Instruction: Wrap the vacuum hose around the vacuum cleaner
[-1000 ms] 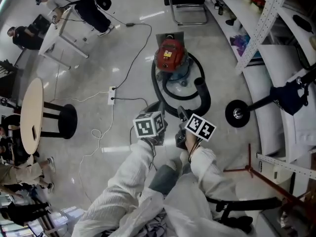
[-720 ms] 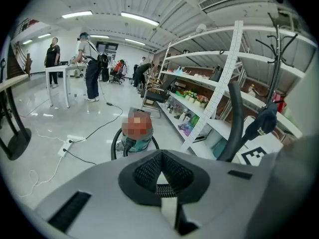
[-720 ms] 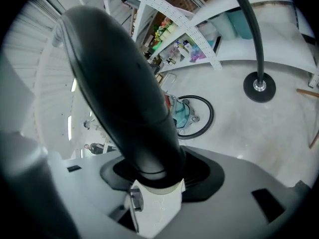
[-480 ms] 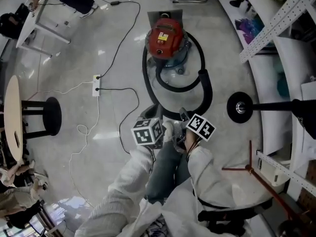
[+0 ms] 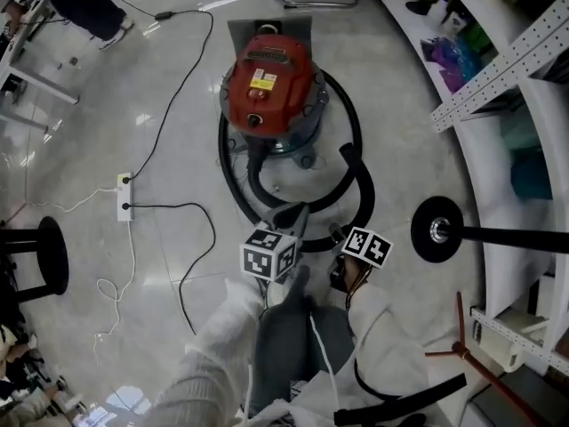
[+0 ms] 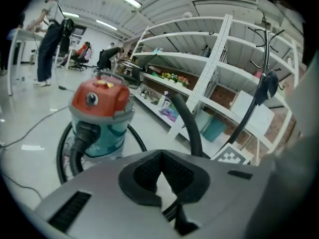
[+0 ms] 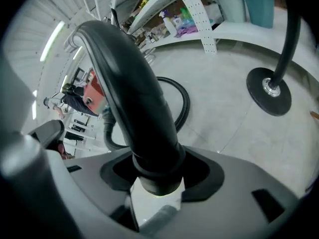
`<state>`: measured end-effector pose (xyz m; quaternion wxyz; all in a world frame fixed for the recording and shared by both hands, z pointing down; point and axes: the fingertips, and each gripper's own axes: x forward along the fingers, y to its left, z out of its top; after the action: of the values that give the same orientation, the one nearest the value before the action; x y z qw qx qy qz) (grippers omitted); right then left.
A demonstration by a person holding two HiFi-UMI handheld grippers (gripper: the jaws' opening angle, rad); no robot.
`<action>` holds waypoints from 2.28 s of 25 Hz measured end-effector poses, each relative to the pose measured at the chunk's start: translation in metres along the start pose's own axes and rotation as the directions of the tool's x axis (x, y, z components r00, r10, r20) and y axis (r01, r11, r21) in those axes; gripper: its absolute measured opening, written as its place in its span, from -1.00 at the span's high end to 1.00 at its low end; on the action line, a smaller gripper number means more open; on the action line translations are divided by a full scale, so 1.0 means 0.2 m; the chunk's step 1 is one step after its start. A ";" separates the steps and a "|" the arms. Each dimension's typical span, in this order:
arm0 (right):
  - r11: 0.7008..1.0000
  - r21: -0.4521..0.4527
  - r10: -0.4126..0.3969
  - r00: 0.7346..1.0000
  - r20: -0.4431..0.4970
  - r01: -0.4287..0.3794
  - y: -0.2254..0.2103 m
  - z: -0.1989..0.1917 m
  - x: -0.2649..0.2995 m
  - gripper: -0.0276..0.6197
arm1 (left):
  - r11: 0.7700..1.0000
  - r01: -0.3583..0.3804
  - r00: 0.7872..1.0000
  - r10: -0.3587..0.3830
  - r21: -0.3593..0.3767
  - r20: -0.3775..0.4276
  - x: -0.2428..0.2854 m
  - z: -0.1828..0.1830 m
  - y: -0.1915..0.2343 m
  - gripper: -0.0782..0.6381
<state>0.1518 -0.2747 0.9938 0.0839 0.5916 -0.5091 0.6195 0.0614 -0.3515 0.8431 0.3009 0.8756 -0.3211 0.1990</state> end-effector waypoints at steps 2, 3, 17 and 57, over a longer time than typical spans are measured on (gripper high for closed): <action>1.000 0.009 0.002 1.000 0.000 -0.002 -0.18 0.02 0.24 0.17 | 0.999 0.041 0.999 -0.040 0.022 -0.015 0.27 -0.18 0.08 0.79; 1.000 0.023 0.006 1.000 0.004 -0.006 -0.27 0.04 0.35 0.17 | 0.998 0.047 0.999 -0.046 0.030 -0.017 0.38 -0.26 0.13 0.79; 0.990 -0.019 -0.135 0.988 0.070 0.137 -0.83 0.24 0.96 0.17 | 0.997 0.039 0.997 -0.034 0.070 -0.070 1.00 -0.75 0.19 0.79; 0.975 0.147 -0.171 0.985 0.019 0.167 -1.10 0.13 1.03 0.16 | 0.993 0.019 0.999 -0.014 0.117 -0.042 0.85 -0.77 0.11 0.79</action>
<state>0.2642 -0.2937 1.2737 0.0851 0.6470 -0.4120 0.6360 0.1440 -0.3400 1.0591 0.2571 0.8902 -0.2952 0.2328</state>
